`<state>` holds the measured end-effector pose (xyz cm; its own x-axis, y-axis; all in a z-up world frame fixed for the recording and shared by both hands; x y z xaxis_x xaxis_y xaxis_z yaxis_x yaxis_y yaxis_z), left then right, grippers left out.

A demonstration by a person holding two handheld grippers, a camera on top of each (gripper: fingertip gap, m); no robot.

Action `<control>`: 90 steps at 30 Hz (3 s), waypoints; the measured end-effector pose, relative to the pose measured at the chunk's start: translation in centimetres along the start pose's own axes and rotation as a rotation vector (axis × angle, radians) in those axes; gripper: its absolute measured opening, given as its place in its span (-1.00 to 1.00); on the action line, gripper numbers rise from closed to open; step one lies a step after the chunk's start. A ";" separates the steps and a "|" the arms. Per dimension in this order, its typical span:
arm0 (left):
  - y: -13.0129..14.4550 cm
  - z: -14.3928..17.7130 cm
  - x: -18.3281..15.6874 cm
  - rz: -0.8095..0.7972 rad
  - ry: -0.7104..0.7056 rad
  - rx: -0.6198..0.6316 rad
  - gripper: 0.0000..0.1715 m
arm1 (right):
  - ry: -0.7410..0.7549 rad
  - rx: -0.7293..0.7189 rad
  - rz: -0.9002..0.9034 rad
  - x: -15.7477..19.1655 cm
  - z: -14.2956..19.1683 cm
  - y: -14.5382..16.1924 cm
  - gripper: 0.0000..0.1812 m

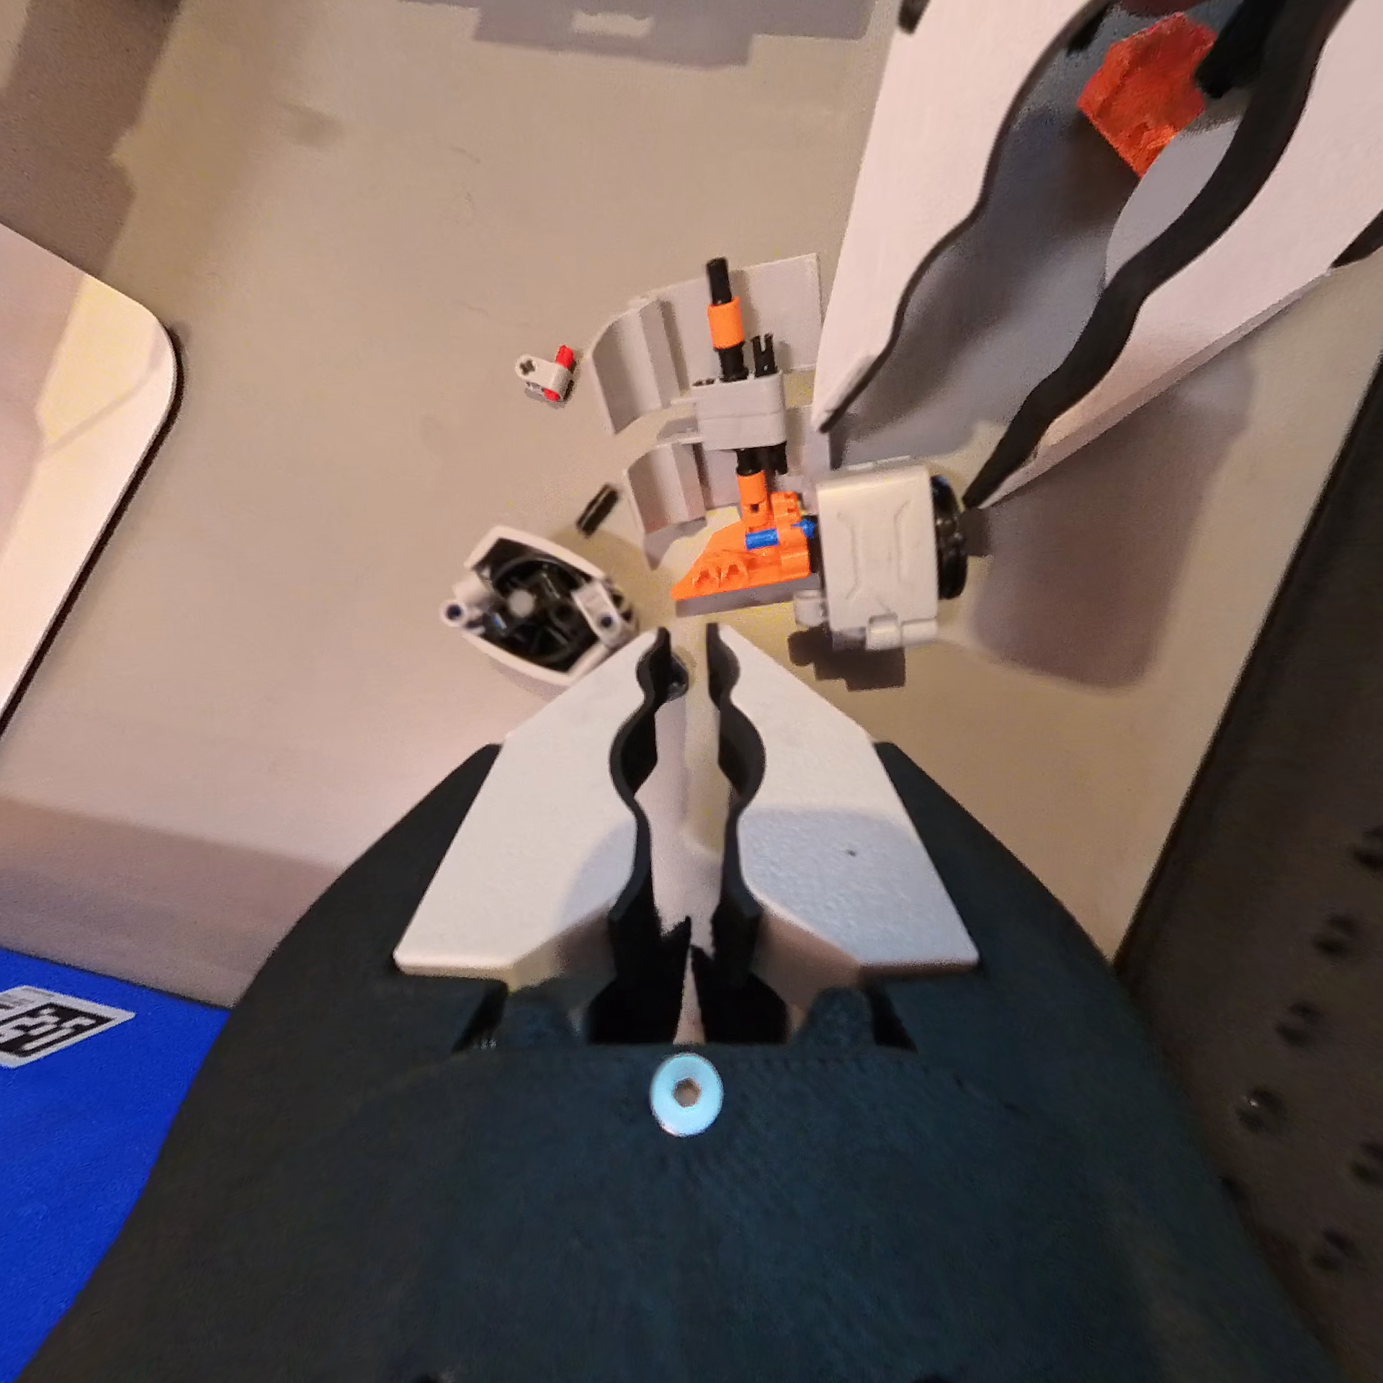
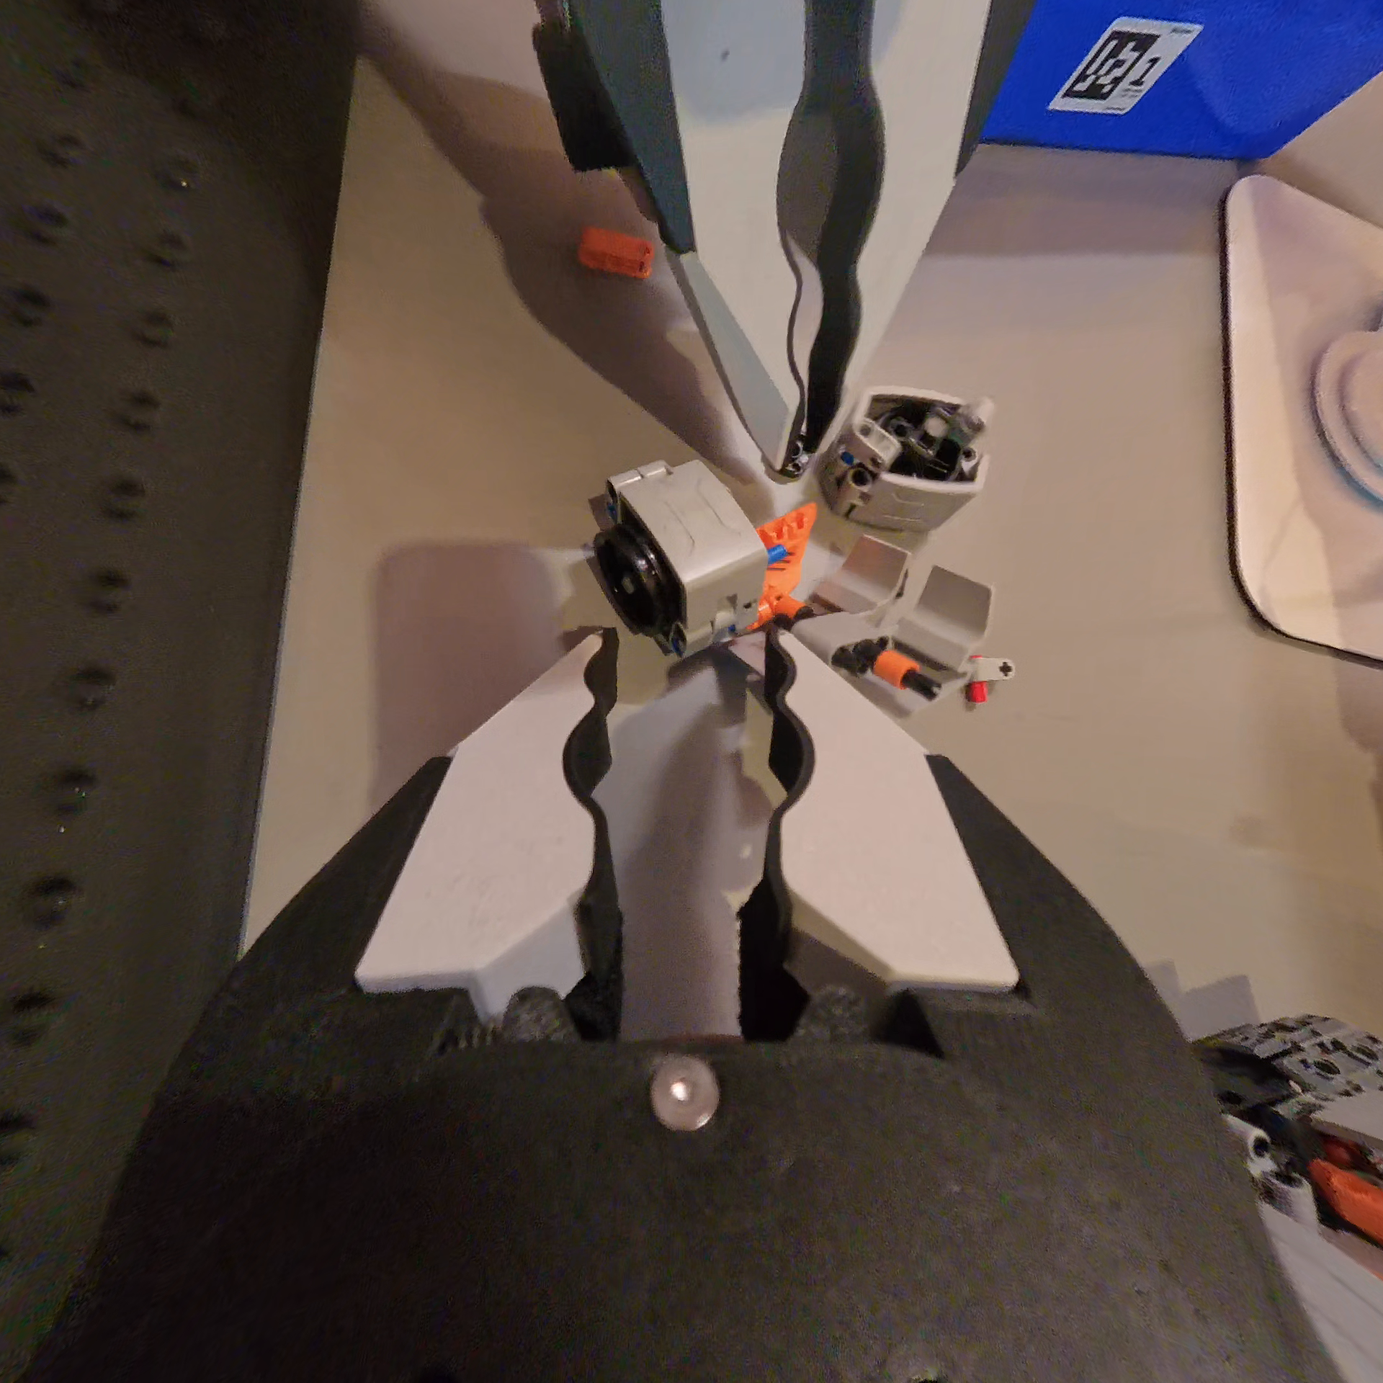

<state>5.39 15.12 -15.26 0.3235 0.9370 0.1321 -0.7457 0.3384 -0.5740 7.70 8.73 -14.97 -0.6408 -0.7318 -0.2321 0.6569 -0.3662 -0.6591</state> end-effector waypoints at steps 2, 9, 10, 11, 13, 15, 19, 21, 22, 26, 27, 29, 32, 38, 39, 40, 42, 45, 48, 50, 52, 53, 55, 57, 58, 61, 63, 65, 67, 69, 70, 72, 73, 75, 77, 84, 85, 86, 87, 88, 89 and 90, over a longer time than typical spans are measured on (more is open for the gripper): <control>0.2 0.2 -0.2 0.020 0.036 -0.001 -0.85 | -0.007 0.000 0.004 0.1 0.0 0.0 -0.60; -1.1 1.3 -2.8 -0.026 0.178 -0.082 -0.69 | -0.027 0.009 -0.044 -0.3 1.2 0.4 -0.59; -1.0 0.9 -3.2 -0.034 0.186 -0.070 -0.69 | -0.030 0.022 -0.046 -0.2 1.1 0.6 -0.58; -0.9 0.6 -3.5 -0.047 0.191 -0.056 -0.69 | -0.029 0.030 -0.038 -0.2 1.1 0.8 -0.58; -1.1 0.1 -3.9 -0.057 0.191 -0.063 -0.67 | -0.037 0.037 -0.037 -0.1 1.0 1.0 -0.56; -1.9 0.1 -4.0 -0.059 0.183 -0.102 -0.64 | -0.035 0.044 -0.050 -0.3 0.8 1.2 -0.56; -2.8 0.0 -4.5 -0.092 0.173 -0.150 -0.57 | -0.044 0.054 -0.058 0.1 0.2 1.2 -0.56; -2.8 -0.3 -4.7 -0.117 0.159 -0.143 -0.54 | -0.036 0.047 -0.046 0.2 -0.1 0.9 -0.56; -2.9 -0.3 -5.0 -0.127 0.171 -0.150 -0.59 | -0.035 0.050 -0.038 0.3 -0.2 0.9 -0.53; -2.8 -0.2 -5.0 -0.187 0.146 -0.144 -0.62 | -0.043 0.047 -0.032 0.3 0.2 1.0 -0.53; -2.7 -0.2 -5.0 -0.199 0.138 -0.143 -0.62 | -0.028 0.040 -0.034 -0.1 0.4 1.0 -0.53; -2.6 -0.2 -5.0 -0.218 0.132 -0.144 -0.62 | -0.008 0.024 -0.052 -0.8 1.1 0.9 -0.52; -2.6 -0.1 -5.0 -0.257 0.128 -0.166 -0.62 | 0.018 0.011 -0.105 -1.8 1.6 1.1 -0.44; -1.4 0.2 -5.0 -0.419 0.059 -0.193 -0.63 | -0.003 -0.042 -0.187 -2.4 2.6 0.7 -0.40; -1.2 0.2 -4.9 -0.460 0.033 -0.186 -0.63 | 0.003 -0.059 -0.209 -2.7 2.8 0.6 -0.43; -1.1 0.1 -5.0 -0.517 0.000 -0.181 -0.64 | 0.018 -0.066 -0.225 -3.1 3.0 0.5 -0.45; -0.6 -0.2 -5.1 -0.604 -0.044 -0.149 -0.64 | 0.053 -0.052 -0.246 -3.7 3.1 0.9 -0.42; 0.2 -1.2 -5.6 -0.697 -0.068 -0.095 -1.00 | 0.063 -0.055 -0.256 -3.9 3.3 0.8 -0.39; 0.1 -1.2 -5.7 -0.655 -0.046 -0.101 -1.00 | 0.046 -0.022 -0.259 -3.6 3.1 1.4 -0.38; -0.3 -0.8 -5.3 -0.603 -0.041 -0.124 -0.89 | 0.020 0.013 -0.278 -3.4 3.0 2.0 -0.37; -0.4 -0.5 -5.3 -0.546 -0.001 -0.140 -0.84 | -0.008 0.053 -0.289 -3.0 2.8 2.8 -0.39; -0.5 -0.5 -5.2 -0.527 0.006 -0.140 -0.80 | -0.012 0.068 -0.295 -2.9 2.6 3.1 -0.40; -0.5 -0.6 -5.4 -0.502 0.033 -0.140 -0.74 | -0.041 0.101 -0.301 -2.4 2.0 3.6 -0.41; -0.5 -0.7 -5.8 -0.472 0.074 -0.151 -0.67 | -0.053 0.144 -0.285 -1.9 1.6 4.2 -0.42; -0.7 -0.7 -5.9 -0.460 0.081 -0.161 -0.65 | -0.057 0.155 -0.278 -1.8 1.6 4.4 -0.40; -1.2 -0.5 -6.7 -0.426 0.131 -0.191 -0.56 | -0.058 0.157 -0.273 -1.9 2.0 4.4 -0.39; -1.8 -0.1 -7.3 -0.406 0.168 -0.227 -0.51 | -0.058 0.140 -0.276 -2.1 2.6 4.2 -0.36; -2.4 0.2 -7.9 -0.392 0.191 -0.253 -0.43 | -0.068 0.138 -0.285 -2.0 2.8 4.2 -0.35; -2.9 0.1 -8.5 -0.390 0.197 -0.256 -0.38 | -0.077 0.173 -0.277 -1.6 2.4 4.7 -0.32; -3.1 -0.3 -9.3 -0.412 0.197 -0.243 -0.37 | -0.088 0.208 -0.275 -1.0 1.6 5.1 -0.30; -3.1 -0.6 -9.5 -0.420 0.197 -0.235 -0.35 | -0.089 0.214 -0.280 -0.9 1.2 5.0 -0.30; -3.3 -0.7 -9.4 -0.422 0.170 -0.241 -0.41 | -0.081 0.217 -0.289 -1.0 1.1 4.9 -0.30; -3.3 -0.9 -9.0 -0.408 0.158 -0.234 -0.45 | -0.078 0.215 -0.293 -1.0 1.1 4.9 -0.30; -3.3 -0.9 -8.6 -0.396 0.146 -0.240 -0.58 | -0.078 0.214 -0.298 -1.0 1.0 4.9 -0.29; -3.4 -0.9 -8.3 -0.385 0.143 -0.246 -0.59 | -0.074 0.215 -0.302 -1.0 1.0 4.9 -0.29; -3.0 -0.9 -6.8 -0.310 0.146 -0.238 -0.74 | -0.052 0.233 -0.335 -1.5 1.7 5.3 -0.18; -2.9 -0.9 -6.3 -0.296 0.136 -0.230 -0.75 | -0.049 0.226 -0.337 -1.6 2.0 5.2 -0.18; -2.7 -0.8 -6.1 -0.278 0.149 -0.227 -0.74 | -0.050 0.214 -0.345 -1.7 2.2 5.1 -0.21; -2.5 -0.9 -5.9 -0.256 0.164 -0.221 -0.75 | -0.053 0.212 -0.347 -1.7 2.3 5.1 -0.22; -2.5 -1.0 -5.6 -0.243 0.157 -0.220 -0.74 | -0.053 0.226 -0.340 -1.7 2.3 5.3 -0.21; -2.5 -0.9 -5.2 -0.238 0.141 -0.222 -0.75 | -0.056 0.244 -0.329 -1.6 2.3 5.6 -0.20; -2.4 -0.9 -4.9 -0.228 0.133 -0.220 -0.75 | -0.060 0.254 -0.323 -1.5 2.4 5.8 -0.18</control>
<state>6.16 9.64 -15.28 0.5512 0.8148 0.1794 -0.5062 0.4975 -0.7044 13.41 6.37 -16.74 -0.8109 -0.5851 0.0050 0.5073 -0.7073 -0.4923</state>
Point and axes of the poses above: each gripper's, where its closed fingertips meet, z back along the fingers, y out of its underside, x = y × z across the jaws, the point moved 1 cm from there along z, back along the fingers
